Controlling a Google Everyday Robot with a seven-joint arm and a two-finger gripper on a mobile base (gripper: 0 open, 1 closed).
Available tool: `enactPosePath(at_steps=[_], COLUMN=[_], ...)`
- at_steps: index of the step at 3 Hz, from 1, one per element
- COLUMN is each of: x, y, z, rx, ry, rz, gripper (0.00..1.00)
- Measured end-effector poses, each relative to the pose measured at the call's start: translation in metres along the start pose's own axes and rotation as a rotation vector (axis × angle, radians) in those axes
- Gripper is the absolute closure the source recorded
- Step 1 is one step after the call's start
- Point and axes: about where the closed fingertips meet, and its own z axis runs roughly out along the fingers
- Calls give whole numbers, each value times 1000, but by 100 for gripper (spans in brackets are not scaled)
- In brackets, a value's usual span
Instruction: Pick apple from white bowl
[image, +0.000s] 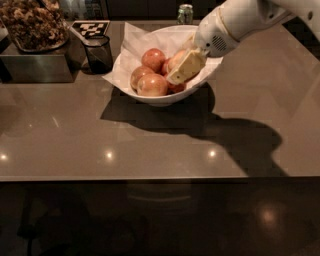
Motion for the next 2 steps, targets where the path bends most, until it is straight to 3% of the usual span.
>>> enactPosePath(at_steps=[2], x=[-66], y=[17], z=[-59], rx=[-136], ry=[-327], rz=[-125], gripper=[100])
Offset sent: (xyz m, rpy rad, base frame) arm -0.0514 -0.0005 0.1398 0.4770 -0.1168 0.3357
